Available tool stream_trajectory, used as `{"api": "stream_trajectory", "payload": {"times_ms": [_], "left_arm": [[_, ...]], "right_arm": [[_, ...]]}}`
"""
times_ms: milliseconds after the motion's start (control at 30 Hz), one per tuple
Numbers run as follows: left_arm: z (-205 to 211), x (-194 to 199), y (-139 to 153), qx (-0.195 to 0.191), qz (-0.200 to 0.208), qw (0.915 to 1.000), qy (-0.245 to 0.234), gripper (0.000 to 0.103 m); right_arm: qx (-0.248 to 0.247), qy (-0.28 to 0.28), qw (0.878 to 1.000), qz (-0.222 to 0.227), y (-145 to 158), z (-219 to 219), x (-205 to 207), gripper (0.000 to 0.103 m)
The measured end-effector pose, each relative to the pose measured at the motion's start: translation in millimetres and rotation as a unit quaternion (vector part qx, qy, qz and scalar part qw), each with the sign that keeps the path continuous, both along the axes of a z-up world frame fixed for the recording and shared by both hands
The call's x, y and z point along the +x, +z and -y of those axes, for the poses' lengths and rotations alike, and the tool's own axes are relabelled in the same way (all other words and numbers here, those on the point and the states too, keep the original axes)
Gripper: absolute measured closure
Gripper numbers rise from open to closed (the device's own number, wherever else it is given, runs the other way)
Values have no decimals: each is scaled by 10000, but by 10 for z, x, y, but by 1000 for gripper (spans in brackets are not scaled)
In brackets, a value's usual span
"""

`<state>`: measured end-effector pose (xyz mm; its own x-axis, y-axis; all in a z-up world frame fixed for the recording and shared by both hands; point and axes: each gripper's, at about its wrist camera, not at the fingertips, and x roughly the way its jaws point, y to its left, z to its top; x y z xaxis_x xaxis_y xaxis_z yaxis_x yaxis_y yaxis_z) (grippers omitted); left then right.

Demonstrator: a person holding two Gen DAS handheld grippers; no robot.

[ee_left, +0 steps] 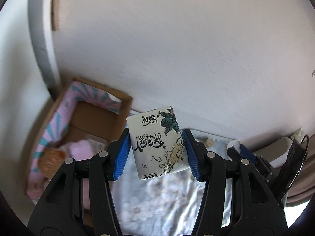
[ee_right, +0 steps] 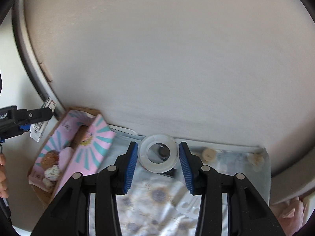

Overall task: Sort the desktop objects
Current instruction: 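Carry the tissue pack and tape roll with both tools over the cardboard box, then open both tools to drop the tissue pack and tape roll into the box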

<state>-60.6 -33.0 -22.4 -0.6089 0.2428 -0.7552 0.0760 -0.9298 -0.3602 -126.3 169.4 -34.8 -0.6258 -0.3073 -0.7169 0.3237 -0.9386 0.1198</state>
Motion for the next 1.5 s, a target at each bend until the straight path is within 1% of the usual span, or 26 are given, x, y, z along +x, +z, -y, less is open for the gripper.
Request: {"api": "stream_trajectory", "payload": {"times_ms": [67,300,433,567,667,833,1000,1200,1267,1367,1500], "left_arm": [[138,22,-50,-58,-42,10000,48,54],[437,176,-25,-289,-100,9995,112,54],[603,280,26,-493,-131,9986,157,54],[776,366,-12,-516,-95,9983,259,54],[901,428,-91,-472,-31,9985,276,54],[1026,526,-263,-593,119,9977,303,54],[1093,587,-444,-608,270,9973,305,54],[1144,612,-646,-701,418,9963,269,54],[1159,626,-712,-615,464,9967,244,54],[1159,646,-811,-587,567,9964,213,54],[1162,647,-920,-683,710,9950,169,54]], "right_arm": [[5,145,9999,-4,30,134,-23,64],[95,747,9972,39,160,683,-96,64],[182,1155,9931,100,207,1019,-128,64],[224,1535,9875,269,181,1343,-146,64],[229,1744,9835,420,115,1560,-149,64],[278,2101,9751,645,-26,1947,-121,64],[411,2435,9662,740,-130,2247,-105,64],[566,2630,9594,845,-245,2477,-165,64],[619,2687,9570,897,-295,2546,-179,64],[650,2763,9541,954,-363,2625,-183,64],[693,2798,9522,1013,-386,2676,-202,64]]}}
